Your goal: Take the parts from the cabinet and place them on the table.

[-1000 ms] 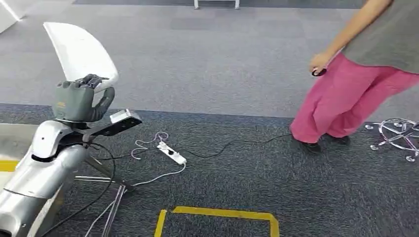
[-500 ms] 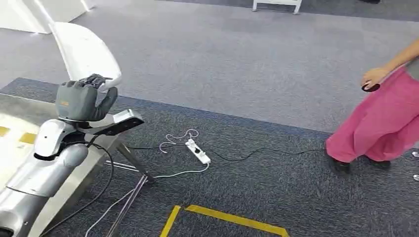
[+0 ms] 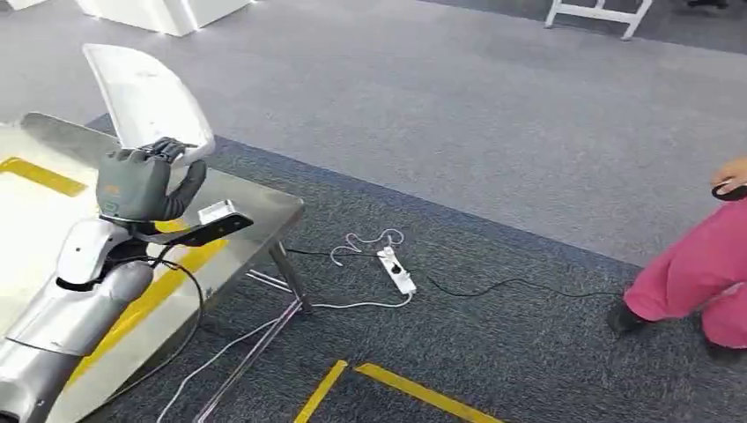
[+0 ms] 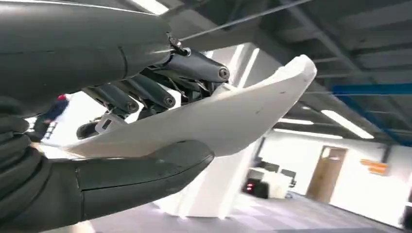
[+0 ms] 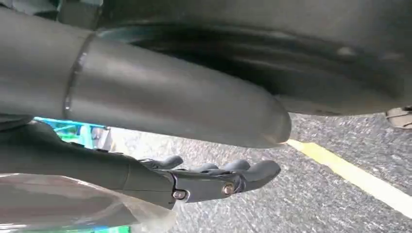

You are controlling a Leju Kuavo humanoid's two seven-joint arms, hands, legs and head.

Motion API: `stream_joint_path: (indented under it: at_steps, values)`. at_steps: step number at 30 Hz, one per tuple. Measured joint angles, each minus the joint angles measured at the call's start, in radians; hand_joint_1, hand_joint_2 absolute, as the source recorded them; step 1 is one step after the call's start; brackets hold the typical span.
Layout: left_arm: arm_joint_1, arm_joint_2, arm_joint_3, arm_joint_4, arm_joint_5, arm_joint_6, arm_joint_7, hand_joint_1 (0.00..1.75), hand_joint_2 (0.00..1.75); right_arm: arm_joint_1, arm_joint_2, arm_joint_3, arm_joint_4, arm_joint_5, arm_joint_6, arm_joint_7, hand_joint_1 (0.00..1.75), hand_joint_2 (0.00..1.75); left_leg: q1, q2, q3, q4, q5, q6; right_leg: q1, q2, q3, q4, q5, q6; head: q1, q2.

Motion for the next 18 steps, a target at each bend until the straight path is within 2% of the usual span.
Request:
stream_joint_path:
  at_steps: [1,2,3,4,5,6,7,8,9,10,11,13,15,16,17,18]
  values:
    - [0.005,0.001,0.0,-0.001,-0.003,0.009,-0.002,1.75,1.75,0.0,0.0,-0.001,0.0,-0.009,0.003,-0.019,0.0,0.0,0.002,-0.009,0.002,-0.001,0.0,0.003,-0.004,0.056,-0.009,0.02,-0.018,0.004,0.007,0.0]
    - [0.007,0.002,0.0,-0.001,-0.005,0.018,-0.002,1.75,1.75,0.001,0.0,-0.002,0.0,-0.012,0.008,-0.033,0.0,0.0,0.003,-0.018,0.002,-0.001,0.001,0.011,-0.005,0.102,-0.034,0.076,-0.051,0.002,0.009,0.0]
    - [0.014,0.002,0.0,-0.001,-0.006,0.025,-0.003,1.75,1.75,0.003,0.0,-0.002,0.0,-0.014,0.011,-0.043,0.0,0.0,0.003,-0.03,0.001,-0.001,0.0,0.015,-0.005,0.128,-0.077,0.163,-0.089,0.002,0.015,0.0]
    - [0.022,0.003,0.0,-0.001,-0.006,0.033,-0.003,1.75,1.75,0.005,0.0,-0.003,0.0,-0.016,0.012,-0.048,0.0,0.0,0.002,-0.044,0.001,-0.001,-0.001,0.017,-0.005,0.138,-0.124,0.253,-0.121,0.003,0.014,0.0]
    - [0.031,0.006,0.0,-0.001,-0.006,0.035,-0.005,1.75,1.75,0.009,0.0,-0.003,0.0,-0.016,0.013,-0.05,0.0,0.0,0.001,-0.059,0.001,-0.001,-0.002,0.018,-0.004,0.141,-0.162,0.316,-0.136,0.003,0.014,0.0]
    - [0.038,0.008,0.0,-0.001,-0.005,0.036,-0.005,1.75,1.75,0.012,0.0,-0.003,0.0,-0.014,0.013,-0.058,0.0,0.0,0.001,-0.076,0.002,-0.001,-0.002,0.018,-0.004,0.142,-0.179,0.329,-0.124,0.002,0.014,0.0]
    - [0.044,0.007,0.0,-0.001,0.003,0.039,-0.005,1.75,1.75,0.013,0.0,-0.002,0.001,-0.01,0.013,-0.06,0.0,0.0,0.001,-0.092,0.002,0.0,-0.002,0.018,-0.004,0.143,-0.173,0.297,-0.09,0.0,0.015,0.0]
    - [0.05,0.008,0.002,-0.001,0.011,0.043,-0.005,1.75,1.75,0.013,0.0,-0.002,0.001,-0.008,0.012,-0.062,0.0,0.0,0.001,-0.108,0.003,0.001,-0.002,0.018,-0.005,0.147,-0.148,0.229,-0.042,-0.002,0.015,0.0]
    - [0.055,0.01,0.008,-0.002,0.021,0.051,-0.006,1.75,1.75,0.012,0.0,-0.002,0.002,-0.009,0.009,-0.061,0.0,0.0,0.002,-0.121,0.004,0.003,-0.003,0.016,-0.006,0.161,-0.11,0.135,0.012,-0.006,0.015,0.0]
    - [0.059,0.01,0.013,-0.003,0.028,0.058,-0.007,1.75,1.75,0.012,0.0,-0.002,0.003,-0.01,0.006,-0.057,0.0,0.0,0.005,-0.133,0.002,0.005,-0.005,0.012,-0.01,0.214,-0.076,0.049,0.049,-0.008,0.016,0.0]
    - [0.06,0.01,0.017,-0.003,0.032,0.063,-0.008,1.75,1.75,0.014,-0.001,-0.002,0.005,-0.012,0.003,-0.055,0.0,0.0,-0.002,-0.145,-0.003,0.013,-0.007,0.005,-0.015,0.239,-0.058,0.025,0.036,-0.012,0.014,0.0]
    - [0.066,0.01,0.021,-0.003,0.035,0.069,-0.02,1.75,1.75,0.014,-0.001,-0.002,0.005,-0.021,0.005,-0.051,0.0,0.0,0.008,-0.169,-0.012,0.01,0.0,-0.007,-0.01,0.219,-0.048,0.019,0.03,-0.011,0.014,0.0]
    - [0.073,0.014,0.025,-0.003,0.037,0.07,-0.033,1.75,1.75,0.013,-0.001,-0.003,0.005,-0.033,0.005,-0.051,0.0,0.0,0.011,-0.194,-0.012,0.006,0.003,-0.021,-0.009,0.196,-0.041,0.011,0.033,-0.021,0.013,0.0]
    - [0.075,0.016,0.027,-0.003,0.041,0.07,-0.038,1.75,1.75,0.013,-0.001,-0.003,0.005,-0.04,0.006,-0.051,0.0,0.0,0.009,-0.145,-0.017,0.021,-0.009,-0.022,-0.013,0.179,-0.033,0.003,0.037,-0.029,0.013,0.0]
    - [0.07,0.018,0.028,-0.003,0.043,0.07,-0.04,1.75,1.75,0.014,-0.001,-0.003,0.005,-0.046,0.008,-0.053,0.0,0.0,0.004,-0.092,-0.035,0.062,-0.037,-0.027,-0.011,0.167,-0.029,-0.001,0.035,-0.034,0.006,0.0]
    - [0.064,0.016,0.028,-0.002,0.045,0.07,-0.041,1.75,1.75,0.016,-0.001,-0.005,0.005,-0.048,0.009,-0.054,0.0,0.0,0.005,-0.065,-0.068,0.134,-0.075,-0.031,-0.009,0.151,-0.027,0.0,0.034,-0.038,0.009,0.0]
